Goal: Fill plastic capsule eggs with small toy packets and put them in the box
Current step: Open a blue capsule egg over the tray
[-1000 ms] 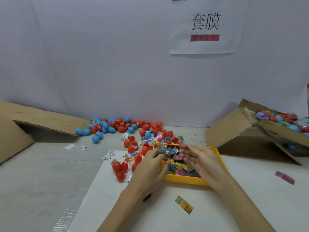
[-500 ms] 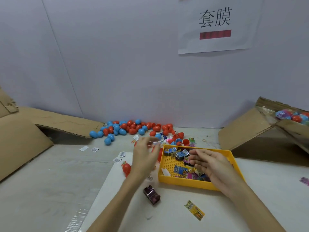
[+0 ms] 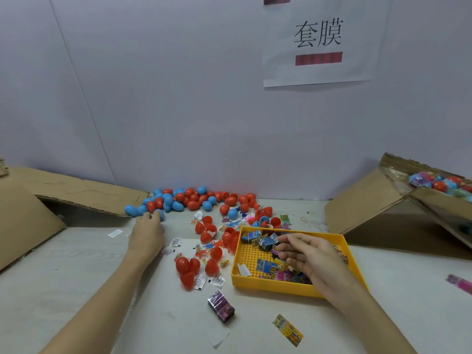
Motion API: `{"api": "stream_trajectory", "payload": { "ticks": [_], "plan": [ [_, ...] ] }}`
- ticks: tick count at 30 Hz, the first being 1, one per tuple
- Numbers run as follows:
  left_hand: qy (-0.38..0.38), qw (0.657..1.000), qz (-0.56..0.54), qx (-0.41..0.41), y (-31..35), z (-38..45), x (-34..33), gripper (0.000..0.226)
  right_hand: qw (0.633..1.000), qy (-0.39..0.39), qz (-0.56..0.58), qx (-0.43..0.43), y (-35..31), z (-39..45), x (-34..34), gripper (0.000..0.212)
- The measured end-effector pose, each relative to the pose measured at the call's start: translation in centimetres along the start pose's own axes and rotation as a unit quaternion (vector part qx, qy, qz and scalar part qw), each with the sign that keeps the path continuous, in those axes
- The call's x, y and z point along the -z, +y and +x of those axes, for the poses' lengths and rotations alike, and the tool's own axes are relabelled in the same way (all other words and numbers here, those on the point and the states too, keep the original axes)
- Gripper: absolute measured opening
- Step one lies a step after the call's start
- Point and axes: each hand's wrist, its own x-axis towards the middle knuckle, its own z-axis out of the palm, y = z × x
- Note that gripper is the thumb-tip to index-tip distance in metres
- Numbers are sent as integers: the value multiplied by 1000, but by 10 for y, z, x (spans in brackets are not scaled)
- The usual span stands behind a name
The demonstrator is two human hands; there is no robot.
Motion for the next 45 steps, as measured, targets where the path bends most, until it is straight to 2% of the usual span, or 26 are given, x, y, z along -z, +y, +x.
{"api": "stream_trajectory", "payload": {
  "ticks": [4,8,12,15,17,21,24,27,31,34,38,42,45],
  "plan": [
    [2,1000,-20,-14,10,-2,6,17,1000,-2,3,3,0,-1,0,22],
    [19,985,-173,3,50,-21,20,14,1000,-6,-5,8,0,-1,-1,22],
    [24,926,-377,-11,113,-77,30,12,999,-4,-35,20,0,-4,-3,21],
    [12,880,-466,-92,154,-122,29,10,995,-9,-81,51,0,-8,-4,19],
    [10,868,-473,-151,169,-143,25,9,989,-29,-125,79,0,-11,-5,19],
    [-5,873,-437,-216,179,-157,17,14,975,-78,-189,89,-2,-17,-6,26],
    [1,873,-431,-227,176,-158,15,15,969,-65,-215,101,-2,-17,-6,23],
    [5,875,-417,-246,174,-158,14,24,978,-47,-173,103,2,-16,-7,20],
    [-6,868,-392,-305,173,-158,15,34,980,-27,-175,92,3,-13,-7,33],
    [7,872,-393,-292,172,-157,14,32,982,-26,-170,82,1,-14,-9,41],
    [14,879,-391,-272,169,-153,13,31,978,-37,-175,108,1,-15,-9,22],
    [-1,880,-386,-277,169,-153,13,49,977,-18,-176,117,4,-14,-8,20],
    [1,874,-381,-301,169,-152,15,45,977,-10,-178,119,4,-14,-9,22]
  ]
}}
